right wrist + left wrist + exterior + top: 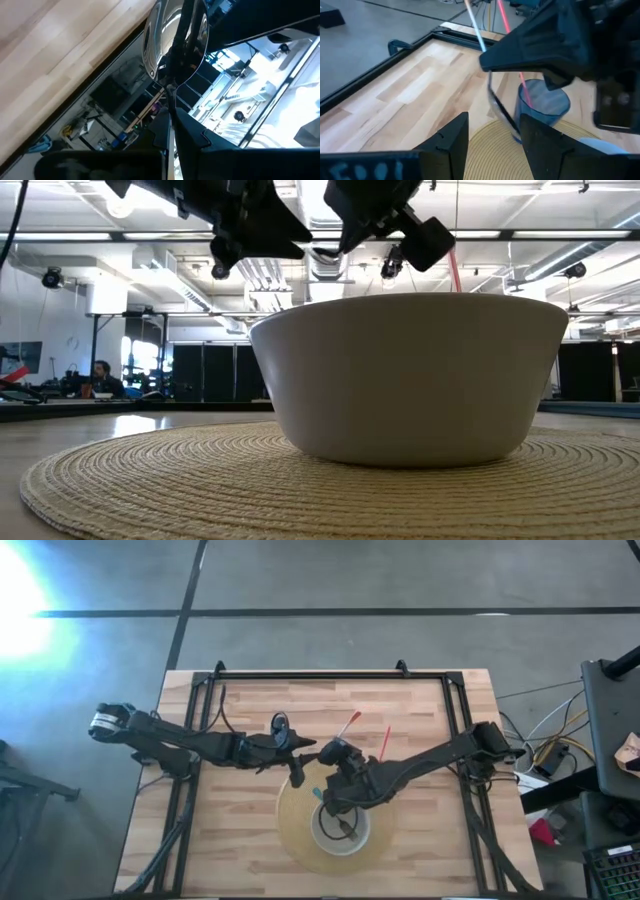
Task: Pick & Place Utensil
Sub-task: Put the orange spoon into the white bowl on the brown mat
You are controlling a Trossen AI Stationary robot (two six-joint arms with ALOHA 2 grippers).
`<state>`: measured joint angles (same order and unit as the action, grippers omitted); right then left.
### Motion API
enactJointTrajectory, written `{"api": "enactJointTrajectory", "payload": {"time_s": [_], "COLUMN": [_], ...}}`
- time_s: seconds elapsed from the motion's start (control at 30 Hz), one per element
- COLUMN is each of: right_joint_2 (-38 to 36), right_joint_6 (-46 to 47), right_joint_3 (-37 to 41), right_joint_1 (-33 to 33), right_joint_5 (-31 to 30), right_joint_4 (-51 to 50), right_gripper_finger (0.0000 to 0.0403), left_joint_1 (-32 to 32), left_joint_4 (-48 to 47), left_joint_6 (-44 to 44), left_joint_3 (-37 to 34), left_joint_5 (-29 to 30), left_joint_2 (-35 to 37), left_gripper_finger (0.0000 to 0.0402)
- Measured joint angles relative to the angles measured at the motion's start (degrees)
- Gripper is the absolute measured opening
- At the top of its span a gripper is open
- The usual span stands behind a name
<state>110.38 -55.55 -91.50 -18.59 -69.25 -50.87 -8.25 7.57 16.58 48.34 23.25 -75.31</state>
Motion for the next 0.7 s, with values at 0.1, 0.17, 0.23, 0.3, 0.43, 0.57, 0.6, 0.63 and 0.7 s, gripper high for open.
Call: {"api": "enactJointTrajectory", "payload": {"time_s": [0.1, 0.17, 0.23, 0.3, 0.43, 0.57, 0.6, 0.63, 0.7], "right_joint_2": [-0.29, -0.48, -0.92, -1.19, -1.5, -1.68, -1.68, -1.68, -1.68], "right_joint_6": [0.06, 0.07, 0.04, 0.0, -0.2, -0.2, -0.2, -0.2, -0.18], "right_joint_3": [0.0, 0.0, 0.0, 0.0, 0.0, 0.0, 0.0, 0.0, 0.0], "right_joint_1": [0.0, 0.0, 0.0, 0.0, 0.02, 0.02, 0.02, 0.02, 0.06], "right_joint_5": [0.01, 0.0, 0.0, 0.0, 0.04, 0.02, 0.02, 0.02, 0.0], "right_joint_4": [0.51, 1.13, 1.78, 3.2, 5.13, 6.69, 7.32, 7.93, 8.98], "right_gripper_finger": [0.0011, 0.0011, 0.0011, 0.0011, 0.0011, 0.0011, 0.0011, 0.0011, 0.0011], "left_joint_1": [0.0, 0.0, 0.0, 0.0, 0.0, 0.0, 0.0, 0.02, 0.02], "left_joint_4": [0.36, 0.74, 1.05, 1.25, 1.26, 1.18, 1.09, 1.03, 1.04], "left_joint_6": [0.11, 0.49, 0.53, 0.59, 0.61, 0.61, 0.61, 0.61, 0.79], "left_joint_3": [0.0, 0.0, 0.0, 0.0, 0.02, 0.04, 0.04, 0.04, 0.04], "left_joint_5": [0.47, 0.63, 0.72, 0.72, 0.7, 0.63, 0.63, 0.63, 0.61], "left_joint_2": [0.0, 0.0, 0.0, 0.0, 0.0, 0.0, 0.0, 0.0, 0.0], "left_gripper_finger": [0.0168, 0.0168, 0.0168, 0.0168, 0.0168, 0.0168, 0.0168, 0.0168, 0.0168]}}
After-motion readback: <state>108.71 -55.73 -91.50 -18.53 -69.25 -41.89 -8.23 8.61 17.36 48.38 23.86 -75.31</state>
